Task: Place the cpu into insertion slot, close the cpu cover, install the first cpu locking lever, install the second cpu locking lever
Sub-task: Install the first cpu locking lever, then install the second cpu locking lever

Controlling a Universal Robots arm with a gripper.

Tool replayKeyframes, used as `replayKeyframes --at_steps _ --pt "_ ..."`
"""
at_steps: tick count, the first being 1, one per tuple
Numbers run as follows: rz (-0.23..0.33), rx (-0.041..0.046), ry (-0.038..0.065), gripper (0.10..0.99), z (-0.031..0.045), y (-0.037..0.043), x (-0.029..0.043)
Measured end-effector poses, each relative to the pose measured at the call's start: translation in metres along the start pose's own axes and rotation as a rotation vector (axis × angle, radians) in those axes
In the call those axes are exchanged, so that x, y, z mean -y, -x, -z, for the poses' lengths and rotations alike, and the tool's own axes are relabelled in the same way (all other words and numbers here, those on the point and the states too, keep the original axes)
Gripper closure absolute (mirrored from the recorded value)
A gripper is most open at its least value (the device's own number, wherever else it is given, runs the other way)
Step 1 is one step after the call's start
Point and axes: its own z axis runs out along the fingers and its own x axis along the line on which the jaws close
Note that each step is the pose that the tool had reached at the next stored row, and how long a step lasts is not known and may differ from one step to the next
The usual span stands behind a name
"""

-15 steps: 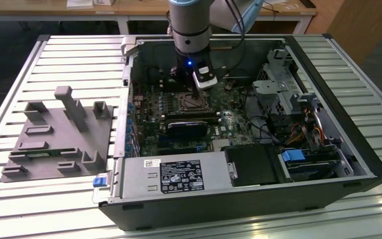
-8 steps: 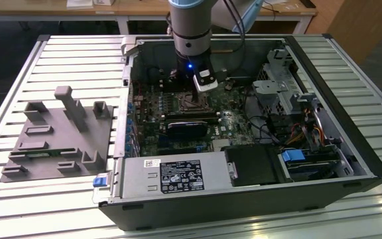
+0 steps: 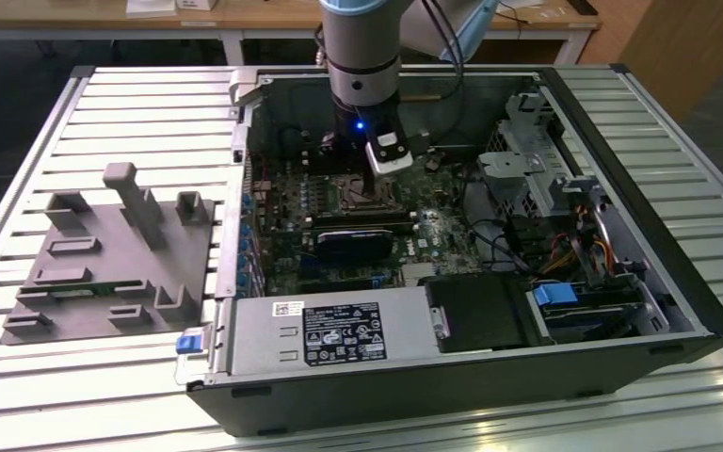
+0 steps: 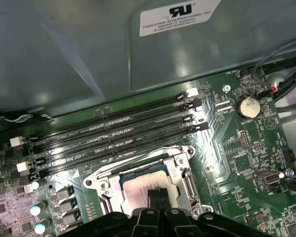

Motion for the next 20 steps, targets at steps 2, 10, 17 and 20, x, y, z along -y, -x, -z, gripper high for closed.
replayKeyframes --at_steps 2,10,17,20 --pt "0.0 0.0001 -0.001 0.98 0.0013 0.0001 -0.0002" --pt "0.0 0.0002 -0.001 0.98 0.0217 0.0019 -0.0022" --pt "0.0 0.0004 -0.001 0.98 0.027 0.0024 -0.0027" --pt "0.0 0.0005 -0.001 0.98 0.027 0.0024 -0.0027"
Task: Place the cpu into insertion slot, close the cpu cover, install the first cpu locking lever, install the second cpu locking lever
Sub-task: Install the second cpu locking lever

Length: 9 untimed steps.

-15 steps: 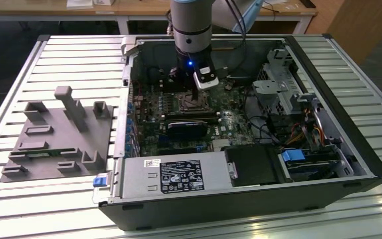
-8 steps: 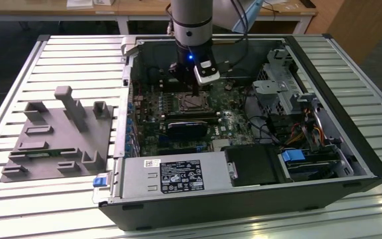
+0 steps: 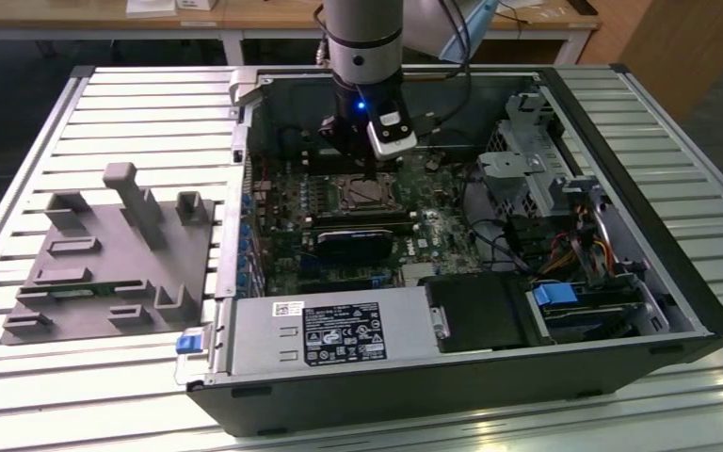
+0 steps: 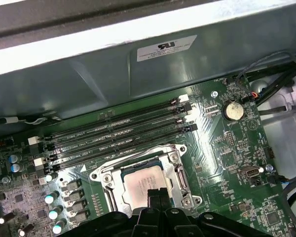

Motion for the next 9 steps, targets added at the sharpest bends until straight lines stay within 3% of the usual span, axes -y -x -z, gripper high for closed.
replayKeyframes --at_steps 9 --pt "0.0 0.0001 0.0 0.98 0.0002 0.0007 0.002"
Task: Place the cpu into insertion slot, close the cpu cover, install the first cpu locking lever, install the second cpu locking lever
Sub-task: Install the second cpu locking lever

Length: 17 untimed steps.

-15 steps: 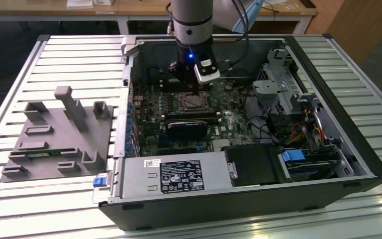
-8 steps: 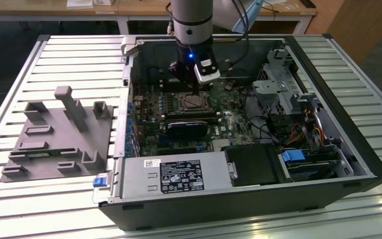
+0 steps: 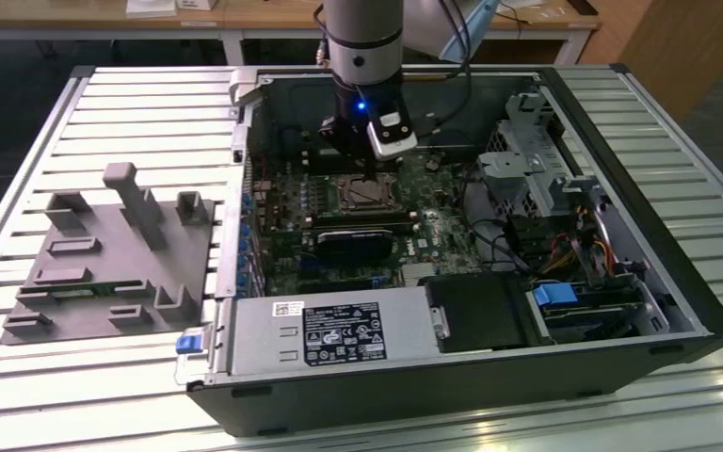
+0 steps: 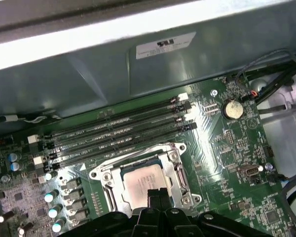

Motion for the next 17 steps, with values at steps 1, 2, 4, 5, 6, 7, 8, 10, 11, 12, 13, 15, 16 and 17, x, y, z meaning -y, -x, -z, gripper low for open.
replayKeyframes --at_steps 1,2,4,5,6,7,8,10,11,12,13,15,16,17 --pt "0.0 0.0 0.0 0.98 0.0001 0.0004 0.0013" --pt "0.0 0.0 0.0 0.98 0.0002 0.0009 0.0027" --pt "0.0 0.0 0.0 0.98 0.0004 0.0017 0.0055" --pt "0.0 0.0 0.0 0.98 0.0005 0.0022 0.0068" --pt "0.0 0.0 0.0 0.98 0.0006 0.0026 0.0083" --pt "0.0 0.0 0.0 0.98 0.0006 0.0031 0.0097" --pt "0.0 0.0 0.0 0.98 0.0008 0.0035 0.0111" --pt "0.0 0.0 0.0 0.98 0.001 0.0045 0.0142" --pt "0.0 0.0 0.0 0.98 0.0011 0.0051 0.0158" --pt "0.0 0.0 0.0 0.98 0.0012 0.0056 0.0175" --pt "0.0 0.0 0.0 0.98 0.0014 0.0062 0.0193" --pt "0.0 0.0 0.0 0.98 0.0016 0.0074 0.0233" --pt "0.0 0.0 0.0 0.98 0.0018 0.008 0.0252" --pt "0.0 0.0 0.0 0.98 0.0019 0.0086 0.0269"
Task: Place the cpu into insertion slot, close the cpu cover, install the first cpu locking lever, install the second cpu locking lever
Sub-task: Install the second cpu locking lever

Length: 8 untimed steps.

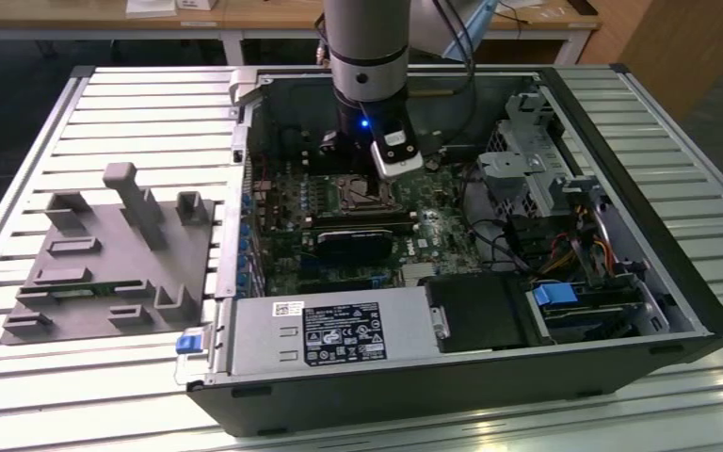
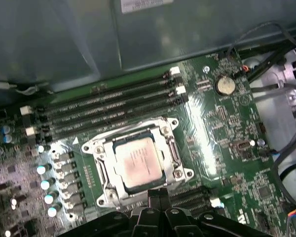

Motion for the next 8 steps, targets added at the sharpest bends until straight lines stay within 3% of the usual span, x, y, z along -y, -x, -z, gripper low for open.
replayKeyframes --at_steps 8 --pt "0.001 -0.0001 0.0 0.98 0.0009 0.0042 0.013"
